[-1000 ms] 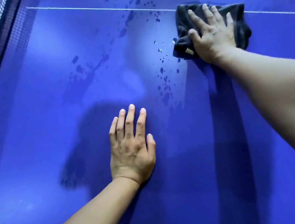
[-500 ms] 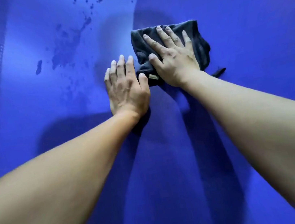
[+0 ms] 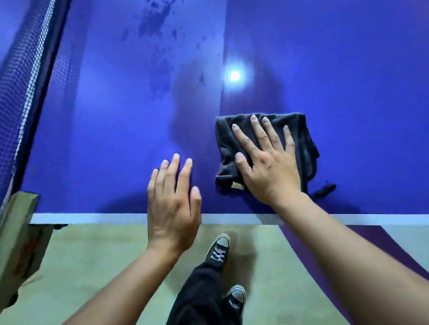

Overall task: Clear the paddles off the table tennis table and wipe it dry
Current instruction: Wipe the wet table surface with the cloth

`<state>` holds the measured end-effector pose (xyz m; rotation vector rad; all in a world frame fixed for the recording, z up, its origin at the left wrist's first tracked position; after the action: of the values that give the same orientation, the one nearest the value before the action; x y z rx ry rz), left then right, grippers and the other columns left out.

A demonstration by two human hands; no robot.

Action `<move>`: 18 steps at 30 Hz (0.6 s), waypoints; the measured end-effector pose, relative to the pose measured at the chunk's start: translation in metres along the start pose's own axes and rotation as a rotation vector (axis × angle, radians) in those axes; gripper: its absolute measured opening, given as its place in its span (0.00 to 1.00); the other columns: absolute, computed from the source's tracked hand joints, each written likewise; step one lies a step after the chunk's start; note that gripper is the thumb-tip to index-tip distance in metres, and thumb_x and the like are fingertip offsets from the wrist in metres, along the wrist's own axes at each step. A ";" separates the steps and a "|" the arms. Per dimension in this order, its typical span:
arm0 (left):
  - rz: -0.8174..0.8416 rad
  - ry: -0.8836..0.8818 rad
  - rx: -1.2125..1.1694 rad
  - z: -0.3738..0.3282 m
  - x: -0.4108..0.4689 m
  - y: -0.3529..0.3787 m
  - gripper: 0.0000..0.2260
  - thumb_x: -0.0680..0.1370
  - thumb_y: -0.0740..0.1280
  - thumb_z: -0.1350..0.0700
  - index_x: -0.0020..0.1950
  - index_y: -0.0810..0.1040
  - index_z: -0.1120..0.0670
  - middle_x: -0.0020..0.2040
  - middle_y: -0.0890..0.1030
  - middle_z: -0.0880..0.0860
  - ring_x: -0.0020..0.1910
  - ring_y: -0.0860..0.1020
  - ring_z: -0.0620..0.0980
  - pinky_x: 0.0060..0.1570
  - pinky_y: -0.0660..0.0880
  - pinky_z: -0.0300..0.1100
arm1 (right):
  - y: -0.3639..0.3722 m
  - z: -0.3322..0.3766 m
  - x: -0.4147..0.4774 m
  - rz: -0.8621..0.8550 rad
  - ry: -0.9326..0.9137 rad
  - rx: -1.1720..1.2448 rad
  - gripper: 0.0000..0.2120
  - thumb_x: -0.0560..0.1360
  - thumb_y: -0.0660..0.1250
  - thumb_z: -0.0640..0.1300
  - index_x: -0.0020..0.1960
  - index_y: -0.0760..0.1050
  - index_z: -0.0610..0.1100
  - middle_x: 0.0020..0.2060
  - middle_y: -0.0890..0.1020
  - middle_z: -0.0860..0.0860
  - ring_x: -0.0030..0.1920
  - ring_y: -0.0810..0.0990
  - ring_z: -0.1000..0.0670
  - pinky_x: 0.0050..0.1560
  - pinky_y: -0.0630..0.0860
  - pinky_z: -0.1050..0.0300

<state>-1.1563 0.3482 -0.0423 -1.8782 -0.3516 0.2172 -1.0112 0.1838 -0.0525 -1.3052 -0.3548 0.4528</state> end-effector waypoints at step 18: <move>-0.055 -0.021 -0.013 0.017 -0.026 -0.010 0.20 0.80 0.57 0.50 0.68 0.78 0.54 0.69 0.74 0.56 0.66 0.73 0.60 0.67 0.66 0.53 | 0.015 0.039 -0.001 -0.114 0.086 0.022 0.27 0.82 0.53 0.59 0.80 0.60 0.61 0.82 0.59 0.50 0.82 0.53 0.49 0.80 0.45 0.37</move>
<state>-1.1869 0.3572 -0.0391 -1.8776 -0.4192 0.1987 -1.0338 0.2189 -0.0582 -1.2712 -0.3496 0.3028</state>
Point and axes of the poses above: each hand's wrist, its own x-axis towards the middle knuckle, its own y-axis out of the palm, z = x × y, the point moved 3 cm from there along x, towards the middle knuckle
